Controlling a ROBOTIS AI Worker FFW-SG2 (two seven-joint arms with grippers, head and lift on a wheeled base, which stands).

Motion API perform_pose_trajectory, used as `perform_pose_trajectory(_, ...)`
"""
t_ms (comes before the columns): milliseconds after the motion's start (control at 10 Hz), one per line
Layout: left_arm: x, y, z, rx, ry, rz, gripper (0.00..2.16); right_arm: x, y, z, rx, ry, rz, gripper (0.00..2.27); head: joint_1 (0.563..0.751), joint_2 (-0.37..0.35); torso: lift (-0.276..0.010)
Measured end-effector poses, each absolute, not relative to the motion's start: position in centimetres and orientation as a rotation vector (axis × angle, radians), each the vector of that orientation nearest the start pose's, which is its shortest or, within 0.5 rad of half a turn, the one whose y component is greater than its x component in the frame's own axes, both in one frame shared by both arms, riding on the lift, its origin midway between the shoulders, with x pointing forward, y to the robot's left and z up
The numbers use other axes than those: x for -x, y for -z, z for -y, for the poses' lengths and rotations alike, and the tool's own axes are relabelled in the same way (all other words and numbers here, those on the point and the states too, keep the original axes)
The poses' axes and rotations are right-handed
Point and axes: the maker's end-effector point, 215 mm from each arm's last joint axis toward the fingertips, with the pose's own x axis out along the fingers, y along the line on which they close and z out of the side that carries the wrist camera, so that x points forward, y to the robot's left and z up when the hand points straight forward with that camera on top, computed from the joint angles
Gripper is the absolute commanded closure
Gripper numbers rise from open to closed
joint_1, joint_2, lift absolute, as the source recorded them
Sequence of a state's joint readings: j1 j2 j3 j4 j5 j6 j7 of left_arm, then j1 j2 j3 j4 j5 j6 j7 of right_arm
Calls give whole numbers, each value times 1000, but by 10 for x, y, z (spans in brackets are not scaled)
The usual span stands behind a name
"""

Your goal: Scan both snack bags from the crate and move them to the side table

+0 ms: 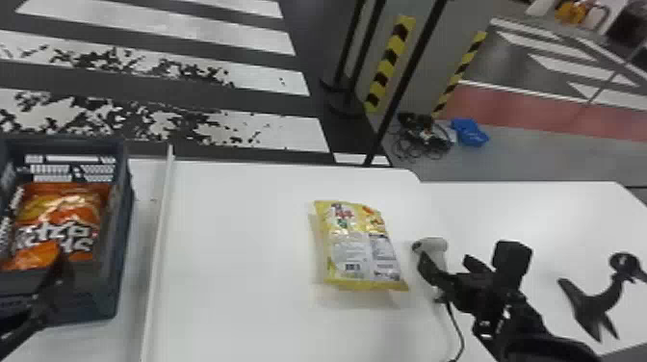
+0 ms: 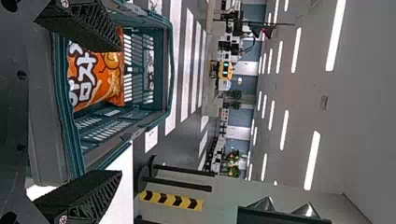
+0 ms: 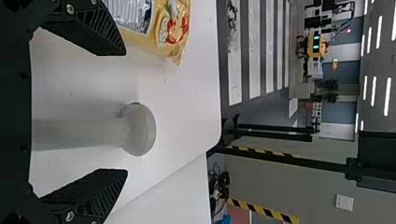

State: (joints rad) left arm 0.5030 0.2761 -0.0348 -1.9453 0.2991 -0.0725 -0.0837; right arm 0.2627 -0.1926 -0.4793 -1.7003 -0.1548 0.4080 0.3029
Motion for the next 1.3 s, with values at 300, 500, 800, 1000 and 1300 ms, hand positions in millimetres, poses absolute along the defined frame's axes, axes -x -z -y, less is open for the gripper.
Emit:
perform_pose_trajectory(300,-438,371,-229,66,209,-77,63,-448,474,454,-219,40,-511,70,695,-280,-99)
perform_pose_trajectory(500,-439,372,-230,64,209,-78,63,-450,487,442,-258,11,-561,70,695,-266,-99)
perform_pose_trajectory(800,-439,376,-231,65,207,-85,63,-449,499,423,-298,-37,-613,63,695,-242,-99)
perform_pose_trajectory(1000,-438,376,-231,66,207,-86,63,-448,509,415,-333,-64,-653,181,695,-232,-99)
perform_pose_trajectory(1300,-438,376,-231,68,206,-86,63,-446,522,409,-357,-99,-697,1868,695,-222,-99)
